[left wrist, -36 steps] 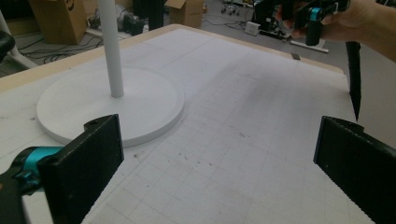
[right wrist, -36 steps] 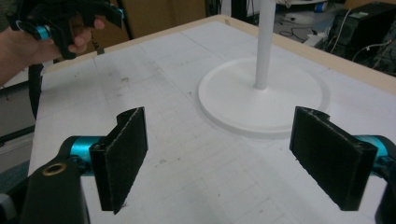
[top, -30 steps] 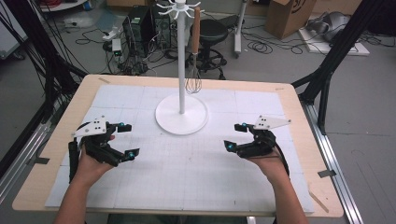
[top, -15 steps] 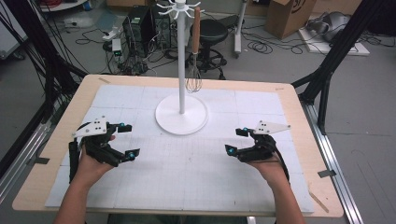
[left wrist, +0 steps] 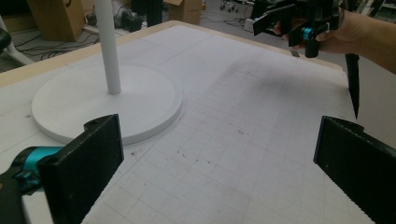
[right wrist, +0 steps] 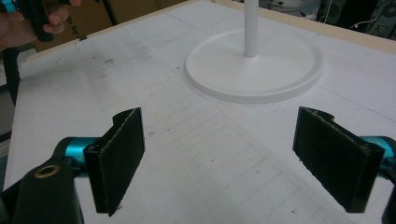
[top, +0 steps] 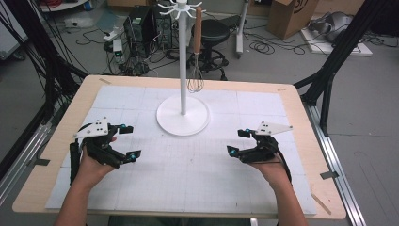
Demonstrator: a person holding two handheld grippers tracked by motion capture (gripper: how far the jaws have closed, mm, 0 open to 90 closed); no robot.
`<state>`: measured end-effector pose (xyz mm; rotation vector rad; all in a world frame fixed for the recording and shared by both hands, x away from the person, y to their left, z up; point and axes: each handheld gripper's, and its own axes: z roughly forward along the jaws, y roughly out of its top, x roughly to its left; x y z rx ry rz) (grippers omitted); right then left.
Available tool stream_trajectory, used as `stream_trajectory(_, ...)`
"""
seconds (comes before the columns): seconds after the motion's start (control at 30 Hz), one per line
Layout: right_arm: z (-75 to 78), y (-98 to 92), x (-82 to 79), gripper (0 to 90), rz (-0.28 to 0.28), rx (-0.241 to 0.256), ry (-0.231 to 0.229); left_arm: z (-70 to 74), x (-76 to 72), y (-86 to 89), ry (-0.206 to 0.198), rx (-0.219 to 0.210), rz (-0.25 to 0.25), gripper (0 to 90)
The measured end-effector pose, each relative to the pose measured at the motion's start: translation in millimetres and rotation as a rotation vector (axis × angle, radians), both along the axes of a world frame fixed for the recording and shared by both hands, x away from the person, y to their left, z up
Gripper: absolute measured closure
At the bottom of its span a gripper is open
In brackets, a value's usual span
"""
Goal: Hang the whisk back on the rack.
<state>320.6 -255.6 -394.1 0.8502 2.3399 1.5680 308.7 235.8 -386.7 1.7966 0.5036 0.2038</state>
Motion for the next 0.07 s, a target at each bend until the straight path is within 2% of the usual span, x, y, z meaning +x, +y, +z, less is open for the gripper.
stream_trajectory(0.07,0.1,-0.5,-0.3,16.3,-0.003,0.002,0.005,-0.5,0.4,-0.2,0.001,0.003,0.003,2.1)
